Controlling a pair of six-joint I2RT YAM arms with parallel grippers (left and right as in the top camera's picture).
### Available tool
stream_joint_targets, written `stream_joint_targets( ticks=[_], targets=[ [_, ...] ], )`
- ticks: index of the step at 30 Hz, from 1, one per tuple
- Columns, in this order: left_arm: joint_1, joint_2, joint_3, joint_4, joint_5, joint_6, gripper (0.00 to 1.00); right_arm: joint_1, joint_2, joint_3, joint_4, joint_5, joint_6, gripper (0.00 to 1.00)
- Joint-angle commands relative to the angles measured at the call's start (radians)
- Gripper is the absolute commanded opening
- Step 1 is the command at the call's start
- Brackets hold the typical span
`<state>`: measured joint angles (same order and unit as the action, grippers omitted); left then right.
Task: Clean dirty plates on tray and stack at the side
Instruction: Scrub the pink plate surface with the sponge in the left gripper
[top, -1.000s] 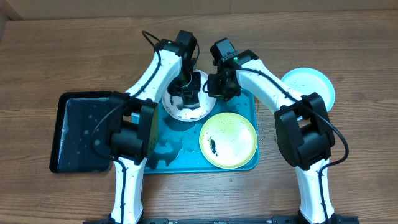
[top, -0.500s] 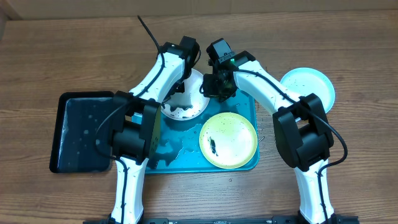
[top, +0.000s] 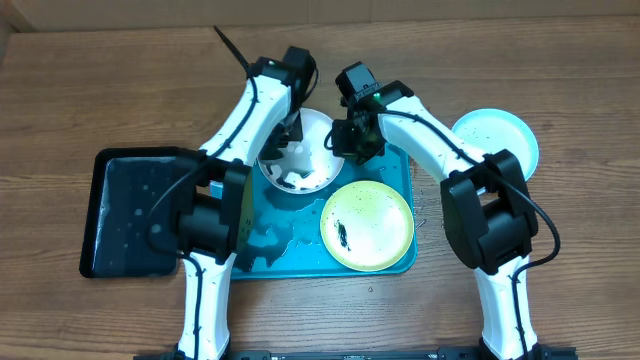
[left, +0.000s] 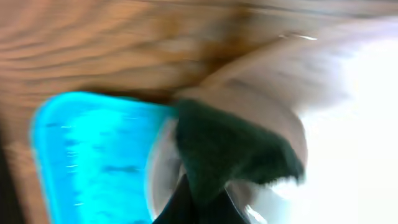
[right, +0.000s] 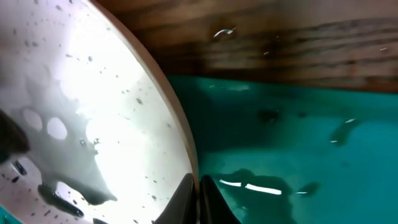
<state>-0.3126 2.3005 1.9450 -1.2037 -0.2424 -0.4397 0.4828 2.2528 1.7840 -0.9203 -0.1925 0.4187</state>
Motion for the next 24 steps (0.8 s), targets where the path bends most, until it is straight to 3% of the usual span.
stream_joint_targets(
  ticks=[1,5,16,24],
  targets=[
    [0.006,-0.077,0.041,0.0,0.316,0.133,0.04,-0.007,-0.018,0.008,-0.002,0.026,0.002,0.04],
    [0.005,-0.075,0.023,0.006,0.475,0.135,0.04,-0.007,-0.018,0.008,0.007,0.021,0.005,0.04],
    [0.002,-0.008,-0.047,0.016,0.465,0.163,0.04,-0.007,-0.018,0.008,0.018,0.004,0.009,0.04],
    [0.005,0.001,-0.117,0.058,0.076,0.093,0.04,-0.007,-0.018,0.008,0.018,0.005,0.009,0.04]
  ],
)
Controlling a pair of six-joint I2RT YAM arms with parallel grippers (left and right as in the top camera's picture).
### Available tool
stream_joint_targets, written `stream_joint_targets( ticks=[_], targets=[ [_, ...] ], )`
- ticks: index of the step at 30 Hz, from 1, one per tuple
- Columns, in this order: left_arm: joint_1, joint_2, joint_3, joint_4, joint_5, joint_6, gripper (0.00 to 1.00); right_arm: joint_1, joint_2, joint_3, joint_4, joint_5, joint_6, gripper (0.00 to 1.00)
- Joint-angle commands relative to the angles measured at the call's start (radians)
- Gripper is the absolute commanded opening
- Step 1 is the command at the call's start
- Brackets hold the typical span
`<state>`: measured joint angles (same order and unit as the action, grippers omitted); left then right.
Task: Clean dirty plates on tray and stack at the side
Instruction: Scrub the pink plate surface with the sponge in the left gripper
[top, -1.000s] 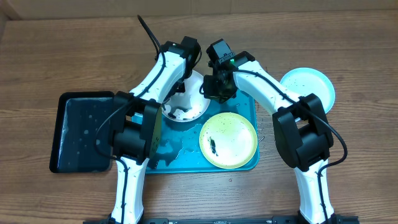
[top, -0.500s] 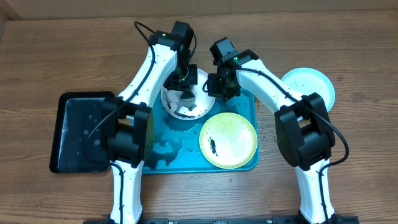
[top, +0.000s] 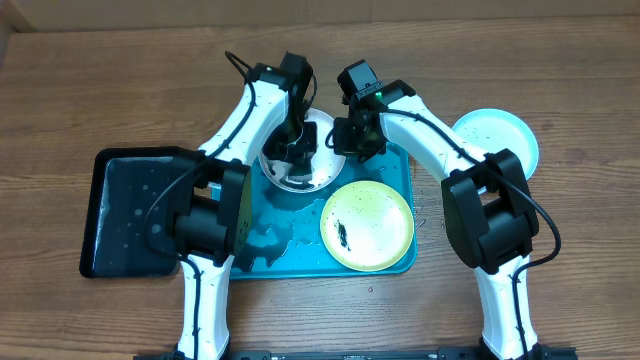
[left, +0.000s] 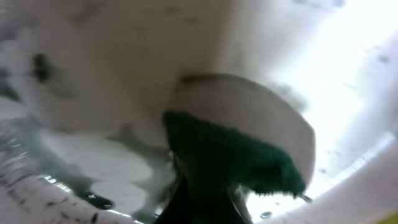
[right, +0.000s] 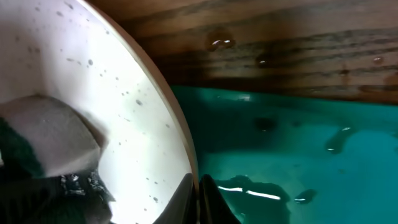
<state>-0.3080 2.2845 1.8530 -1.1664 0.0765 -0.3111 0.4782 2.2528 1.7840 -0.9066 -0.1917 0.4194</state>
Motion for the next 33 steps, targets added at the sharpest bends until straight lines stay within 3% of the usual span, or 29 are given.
stream_joint_targets(
  ticks=[1,8,17,22,30,33],
  targets=[
    [0.0,0.017,-0.029,0.029,-0.3,-0.043,0.04,-0.003,-0.018,0.008,0.004,0.004,0.008,0.04],
    [0.002,0.016,-0.03,0.053,-0.7,-0.167,0.04,-0.003,-0.018,0.008,0.003,0.004,0.007,0.04],
    [0.002,0.003,0.011,0.053,-0.817,-0.225,0.04,0.0,-0.018,0.008,0.0,0.008,-0.035,0.04],
    [0.005,-0.045,0.103,0.048,-0.681,-0.222,0.04,0.0,-0.018,0.009,-0.005,0.008,-0.034,0.04],
    [0.116,-0.177,0.243,-0.018,-0.261,-0.188,0.04,0.0,-0.033,0.042,-0.024,0.007,-0.057,0.04],
    [0.186,-0.206,0.243,-0.016,-0.014,-0.086,0.04,0.0,-0.05,0.048,-0.031,0.007,-0.068,0.04]
  ],
)
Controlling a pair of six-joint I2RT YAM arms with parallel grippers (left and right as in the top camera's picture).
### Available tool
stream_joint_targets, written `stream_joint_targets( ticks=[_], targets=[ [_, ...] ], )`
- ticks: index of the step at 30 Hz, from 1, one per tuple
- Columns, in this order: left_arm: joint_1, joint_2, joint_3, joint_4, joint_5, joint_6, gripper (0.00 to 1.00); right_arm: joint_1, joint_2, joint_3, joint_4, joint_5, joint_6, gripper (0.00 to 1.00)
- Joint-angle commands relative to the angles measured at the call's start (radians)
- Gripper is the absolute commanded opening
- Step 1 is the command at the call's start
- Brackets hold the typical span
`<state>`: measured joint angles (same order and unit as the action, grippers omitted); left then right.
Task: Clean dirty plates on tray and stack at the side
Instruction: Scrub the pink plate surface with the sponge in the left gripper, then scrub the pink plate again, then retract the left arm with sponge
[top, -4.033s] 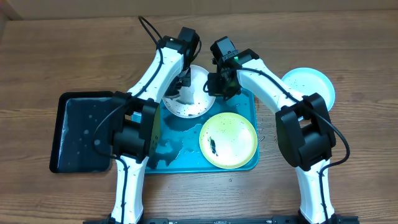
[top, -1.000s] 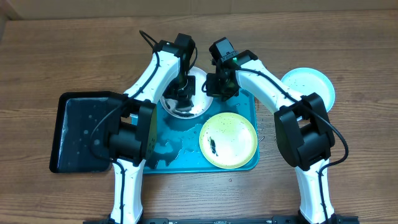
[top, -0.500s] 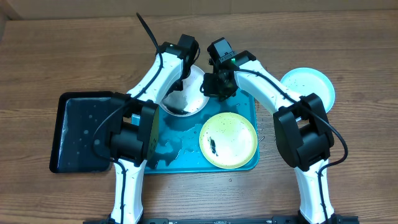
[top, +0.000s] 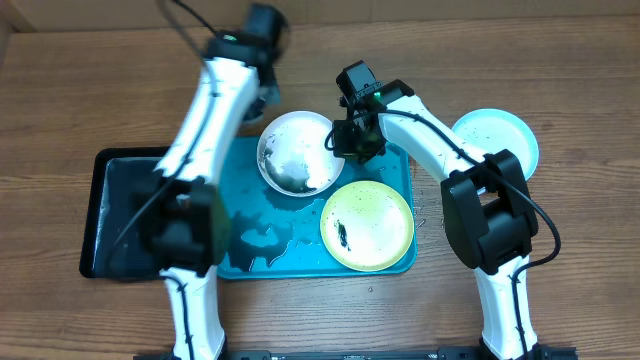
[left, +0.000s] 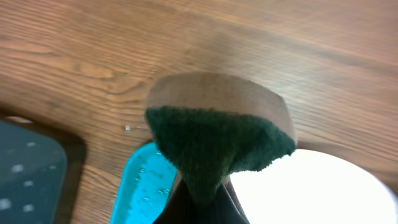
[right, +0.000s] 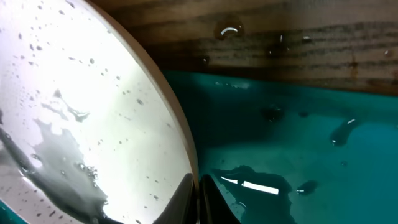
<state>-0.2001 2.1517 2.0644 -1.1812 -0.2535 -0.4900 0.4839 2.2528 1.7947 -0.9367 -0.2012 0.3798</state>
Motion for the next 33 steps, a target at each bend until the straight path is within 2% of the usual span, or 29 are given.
stream_joint_targets(
  ticks=[1,2,5,10,16,21,26,33],
  targets=[
    [0.095,-0.073,0.031,-0.004,0.394,0.126,0.04,-0.005,-0.052,0.037,0.0,0.017,-0.028,0.04],
    [0.117,-0.064,0.031,-0.023,0.519,0.174,0.04,-0.005,-0.053,0.037,0.001,0.017,-0.028,0.04],
    [0.12,-0.041,0.022,-0.069,0.62,0.22,0.04,-0.005,-0.051,0.037,0.002,0.017,-0.015,0.04],
    [0.038,0.002,-0.066,-0.056,0.62,0.225,0.04,-0.005,-0.051,0.037,0.02,0.017,-0.013,0.04],
    [-0.067,0.053,-0.179,0.056,0.604,0.215,0.04,-0.006,-0.051,0.037,0.019,0.017,-0.013,0.04],
    [-0.086,0.087,-0.216,0.136,0.5,0.142,0.04,-0.006,-0.051,0.037,0.013,0.017,-0.013,0.04],
    [-0.072,0.113,-0.216,0.173,0.392,0.142,0.04,-0.006,-0.051,0.037,0.015,0.017,-0.013,0.04],
    [-0.053,0.125,-0.216,0.153,0.117,0.106,0.04,-0.006,-0.051,0.037,0.0,0.017,-0.013,0.04]
  ],
)
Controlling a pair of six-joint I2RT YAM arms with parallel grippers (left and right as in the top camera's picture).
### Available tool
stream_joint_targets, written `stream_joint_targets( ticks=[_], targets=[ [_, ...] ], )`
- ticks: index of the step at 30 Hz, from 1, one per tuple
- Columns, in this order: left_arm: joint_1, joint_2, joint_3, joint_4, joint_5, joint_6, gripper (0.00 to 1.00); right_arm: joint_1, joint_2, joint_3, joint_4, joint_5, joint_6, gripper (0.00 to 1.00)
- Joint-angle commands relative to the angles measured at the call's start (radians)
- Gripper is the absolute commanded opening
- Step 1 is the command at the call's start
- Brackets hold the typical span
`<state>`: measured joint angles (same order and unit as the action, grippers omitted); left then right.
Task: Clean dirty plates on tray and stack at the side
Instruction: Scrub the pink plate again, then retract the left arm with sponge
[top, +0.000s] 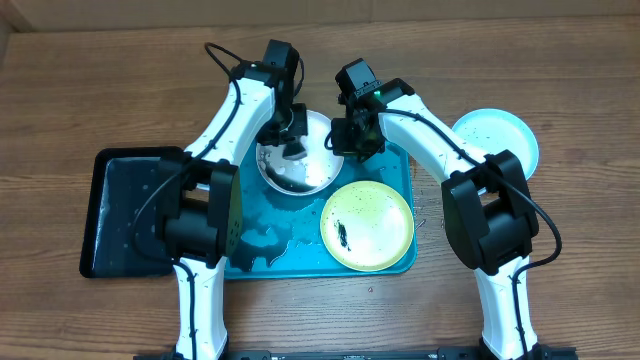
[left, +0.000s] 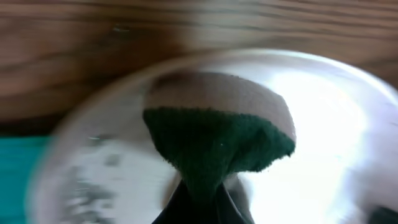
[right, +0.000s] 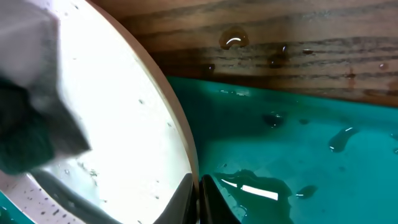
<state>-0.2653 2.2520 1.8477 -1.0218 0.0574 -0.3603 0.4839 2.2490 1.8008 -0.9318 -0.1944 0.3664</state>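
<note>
A white plate (top: 295, 165) with dark smears stands on the blue tray (top: 270, 250) at its far edge. My right gripper (top: 343, 143) is shut on the plate's right rim (right: 180, 134). My left gripper (top: 292, 135) is shut on a green and tan sponge (left: 217, 134), which is over the plate's upper part (left: 323, 118). A yellow-green plate (top: 367, 225) with a dark spot lies on the tray's right half. A light blue plate (top: 495, 138) lies on the table to the right of the tray.
A black tray (top: 130, 215) with water drops lies to the left of the blue tray. Water pools on the blue tray (right: 298, 162), and drops sit on the wood (right: 233, 40) behind it.
My left gripper was over the bare table behind and left of the white plate with the sponge; now it is over the plate's upper part. The right gripper still grips the rim.
My left gripper held the sponge at the white plate's far edge, then down inside the plate, then off over the table behind it, and now it is back over the plate. My right gripper stayed shut on the plate's right rim throughout.
</note>
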Motion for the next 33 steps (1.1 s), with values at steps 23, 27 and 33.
stream_joint_targets(
  ticks=[23,27,33],
  targets=[
    [0.045,-0.043,0.387,-0.321,-0.35,-0.163,0.04,-0.005,-0.066,0.034,-0.009,0.018,-0.002,0.04],
    [0.103,-0.098,0.396,-0.32,-0.11,-0.108,0.04,-0.005,-0.097,0.034,-0.006,0.021,-0.03,0.04],
    [0.247,-0.12,0.396,-0.394,0.045,-0.104,0.04,0.018,-0.172,0.034,-0.013,0.18,-0.07,0.04]
  ],
)
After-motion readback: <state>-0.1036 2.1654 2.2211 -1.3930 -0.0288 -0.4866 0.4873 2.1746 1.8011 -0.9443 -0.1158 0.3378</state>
